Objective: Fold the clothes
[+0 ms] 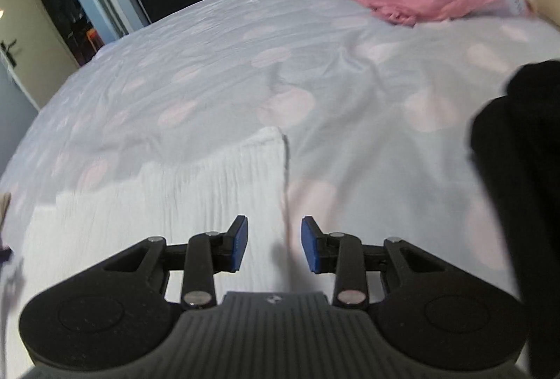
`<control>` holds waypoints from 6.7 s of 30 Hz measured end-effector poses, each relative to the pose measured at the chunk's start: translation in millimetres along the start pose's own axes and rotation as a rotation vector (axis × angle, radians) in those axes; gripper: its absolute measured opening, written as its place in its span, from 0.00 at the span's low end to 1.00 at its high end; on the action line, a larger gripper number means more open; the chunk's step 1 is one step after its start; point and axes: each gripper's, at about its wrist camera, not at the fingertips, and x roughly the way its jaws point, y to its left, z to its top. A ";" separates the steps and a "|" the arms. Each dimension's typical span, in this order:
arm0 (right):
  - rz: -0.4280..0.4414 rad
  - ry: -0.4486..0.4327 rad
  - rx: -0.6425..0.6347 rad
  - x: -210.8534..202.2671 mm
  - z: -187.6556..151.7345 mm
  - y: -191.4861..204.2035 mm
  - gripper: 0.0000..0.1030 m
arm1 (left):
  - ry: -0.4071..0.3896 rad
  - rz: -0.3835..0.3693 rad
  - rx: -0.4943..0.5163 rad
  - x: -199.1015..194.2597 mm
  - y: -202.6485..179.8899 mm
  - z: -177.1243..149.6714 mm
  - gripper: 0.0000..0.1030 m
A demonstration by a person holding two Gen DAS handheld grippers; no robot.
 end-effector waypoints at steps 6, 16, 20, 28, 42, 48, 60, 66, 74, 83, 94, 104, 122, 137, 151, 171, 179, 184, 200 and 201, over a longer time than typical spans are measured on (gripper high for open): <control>-0.020 0.005 0.045 48.4 20.6 -0.9 0.36 | -0.040 -0.040 -0.031 28.3 8.7 5.6 0.37; 0.045 -0.010 0.095 76.0 40.3 6.9 0.18 | -0.114 0.003 -0.069 53.2 -3.1 28.7 0.21; 0.001 -0.056 0.002 67.8 45.3 17.9 0.08 | -0.164 0.061 0.014 42.3 -19.4 33.6 0.02; -0.080 -0.101 -0.045 57.2 55.9 13.8 0.07 | -0.172 0.176 0.099 33.9 -27.4 50.8 0.02; -0.091 -0.042 -0.088 19.6 43.5 4.4 0.37 | -0.124 0.235 0.145 -0.1 -33.2 30.1 0.36; 0.004 -0.004 -0.088 -60.9 13.2 -11.1 0.49 | -0.109 0.169 0.229 -73.6 -50.0 0.3 0.40; 0.007 -0.135 0.052 -283.7 -58.9 -87.7 0.58 | -0.028 0.011 0.284 -212.3 -102.2 -83.7 0.45; -0.158 -0.185 0.258 -341.1 -105.4 -166.6 0.62 | -0.057 0.043 0.304 -253.2 -115.8 -115.1 0.45; -0.360 -0.163 0.435 -332.3 -142.4 -255.8 0.62 | -0.086 0.038 0.233 -279.2 -109.7 -147.1 0.46; -0.351 -0.128 0.519 -304.5 -155.0 -298.6 0.33 | -0.027 0.072 0.151 -265.5 -83.5 -171.6 0.46; -0.278 -0.109 0.282 -321.1 -136.9 -222.1 0.12 | -0.008 0.032 0.149 -263.6 -88.6 -181.1 0.46; -0.031 -0.097 0.043 -332.8 -153.2 -57.4 0.12 | 0.017 -0.112 0.195 -270.8 -121.3 -194.5 0.45; 0.261 0.182 -0.341 -241.2 -281.7 139.7 0.11 | 0.196 -0.327 -0.036 -241.4 -100.5 -238.0 0.45; 0.250 0.296 -0.499 -222.7 -296.5 130.1 0.40 | 0.278 -0.311 0.115 -176.4 -150.2 -240.0 0.46; 0.026 0.167 -0.226 -218.3 -228.8 15.3 0.45 | 0.277 -0.234 0.384 -137.6 -199.2 -259.8 0.10; -0.058 0.089 -0.003 -216.2 -187.0 -37.1 0.38 | 0.182 -0.228 0.284 -220.0 -145.6 -223.2 0.08; -0.031 0.149 0.056 -177.2 -174.1 -21.7 0.38 | 0.188 -0.237 0.304 -212.1 -152.2 -221.6 0.08; -0.067 0.185 0.049 -154.8 -170.8 -16.9 0.15 | 0.197 -0.225 0.311 -205.9 -150.5 -220.7 0.08; -0.088 0.158 0.006 -163.4 -169.7 -20.1 0.32 | 0.241 -0.150 0.348 -178.4 -137.9 -232.8 0.26; -0.082 0.154 0.001 -169.1 -171.4 -19.9 0.32 | 0.245 -0.155 0.351 -182.5 -136.8 -235.0 0.27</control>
